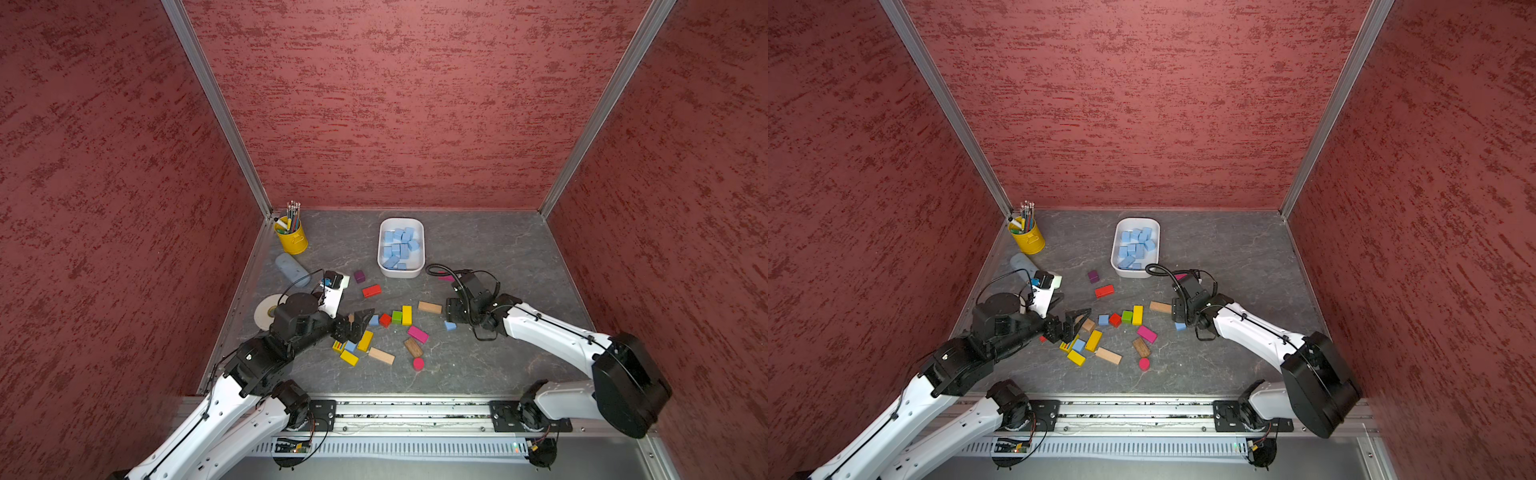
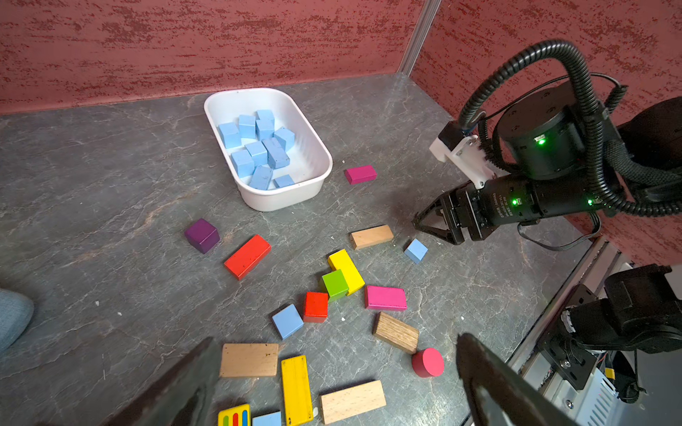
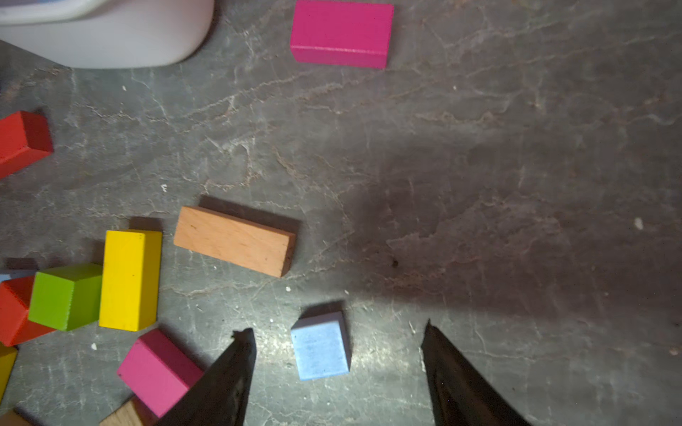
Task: Pick out the blue building blocks
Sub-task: Pick up the building block from the center of the board.
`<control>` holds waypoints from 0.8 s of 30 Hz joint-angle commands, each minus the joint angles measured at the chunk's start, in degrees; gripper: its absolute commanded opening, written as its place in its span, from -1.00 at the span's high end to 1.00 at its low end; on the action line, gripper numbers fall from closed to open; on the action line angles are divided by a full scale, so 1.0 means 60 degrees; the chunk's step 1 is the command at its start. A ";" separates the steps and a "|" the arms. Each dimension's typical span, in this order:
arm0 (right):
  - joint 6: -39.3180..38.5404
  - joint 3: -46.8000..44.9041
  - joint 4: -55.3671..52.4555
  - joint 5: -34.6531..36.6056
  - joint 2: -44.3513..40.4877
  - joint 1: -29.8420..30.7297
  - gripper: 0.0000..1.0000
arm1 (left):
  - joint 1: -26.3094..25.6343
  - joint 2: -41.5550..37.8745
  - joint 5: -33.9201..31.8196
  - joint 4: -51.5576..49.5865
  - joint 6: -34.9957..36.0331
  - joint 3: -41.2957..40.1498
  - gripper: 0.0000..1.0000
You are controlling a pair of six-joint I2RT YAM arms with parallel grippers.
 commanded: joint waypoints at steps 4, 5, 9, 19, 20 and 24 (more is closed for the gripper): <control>0.0405 -0.0115 -0.0088 -0.0041 0.0039 0.0297 -0.41 | 0.0071 0.0029 0.0184 0.0200 0.0061 0.0122 -0.99; 0.0392 -0.0090 -0.0101 -0.0019 0.0090 0.0340 -0.40 | 0.0072 0.0027 0.0197 0.0201 0.0068 0.0118 -0.99; 0.0379 0.0072 -0.0143 0.0044 0.0431 0.0541 -0.38 | 0.0071 0.0010 0.0236 0.0187 0.0056 0.0112 -0.99; 0.0278 0.0456 -0.0263 0.0277 0.1422 0.1014 -0.18 | 0.0072 -0.0020 0.0272 0.0207 0.0057 0.0117 -0.99; 0.0276 0.0481 -0.0277 0.0317 0.1502 0.1046 -0.16 | 0.0073 -0.0021 0.0262 0.0207 0.0057 0.0113 -0.99; 0.0248 0.0603 -0.0304 0.0438 0.1774 0.1143 -0.09 | 0.0071 -0.0034 0.0272 0.0190 0.0053 0.0111 -0.99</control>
